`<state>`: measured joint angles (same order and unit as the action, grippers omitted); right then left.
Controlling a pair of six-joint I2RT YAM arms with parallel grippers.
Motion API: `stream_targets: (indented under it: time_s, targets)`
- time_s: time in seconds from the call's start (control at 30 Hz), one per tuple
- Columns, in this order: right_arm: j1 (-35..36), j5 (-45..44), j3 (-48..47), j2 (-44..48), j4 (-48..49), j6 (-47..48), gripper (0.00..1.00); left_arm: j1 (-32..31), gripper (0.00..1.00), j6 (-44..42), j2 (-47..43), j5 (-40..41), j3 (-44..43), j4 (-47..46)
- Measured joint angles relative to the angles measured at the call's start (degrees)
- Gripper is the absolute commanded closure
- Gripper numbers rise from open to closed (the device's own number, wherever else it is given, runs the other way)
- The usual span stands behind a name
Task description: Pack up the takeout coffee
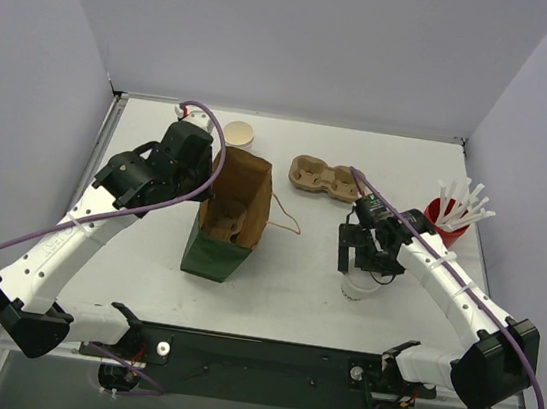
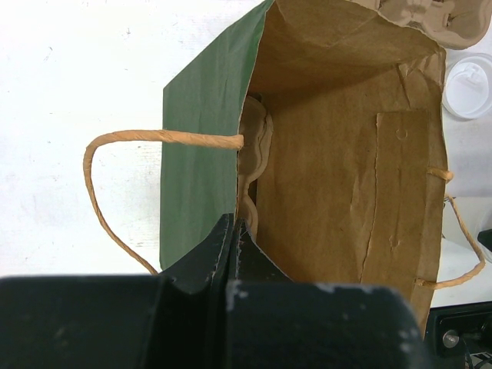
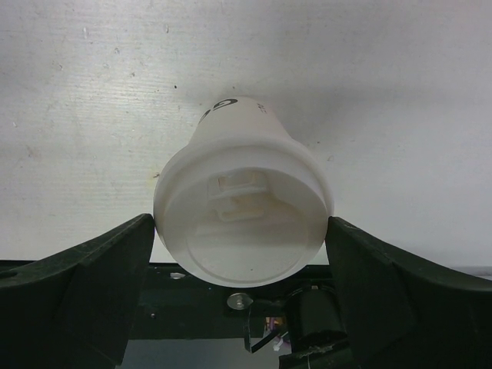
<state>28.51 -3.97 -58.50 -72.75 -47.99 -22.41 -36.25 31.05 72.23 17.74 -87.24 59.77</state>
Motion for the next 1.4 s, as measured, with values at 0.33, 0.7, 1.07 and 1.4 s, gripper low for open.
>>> stream_targets:
  time_s: [0.33, 0.7, 1.07, 1.4]
  targets:
    - [-2.8, 2.3, 1.4, 1.9, 1.4, 0.0, 0.19, 0.0, 1.0, 0.0, 0.0, 0.0, 0.0, 0.0]
    - [-3.4, 3.2, 1.8, 2.5, 1.5, 0.0, 0.25, 0.0, 1.0, 0.0, 0.0, 0.0, 0.0, 0.0]
    - [-3.4, 3.3, 2.2, 2.8, 1.7, 0.0, 0.26, 0.0, 1.0, 0.1, 0.0, 0.0, 0.0, 0.0]
    - [-3.4, 3.2, 2.5, 3.2, 1.9, -0.2, 0.37, 0.0, 1.0, 0.3, 0.6, 0.0, 0.0, 0.0]
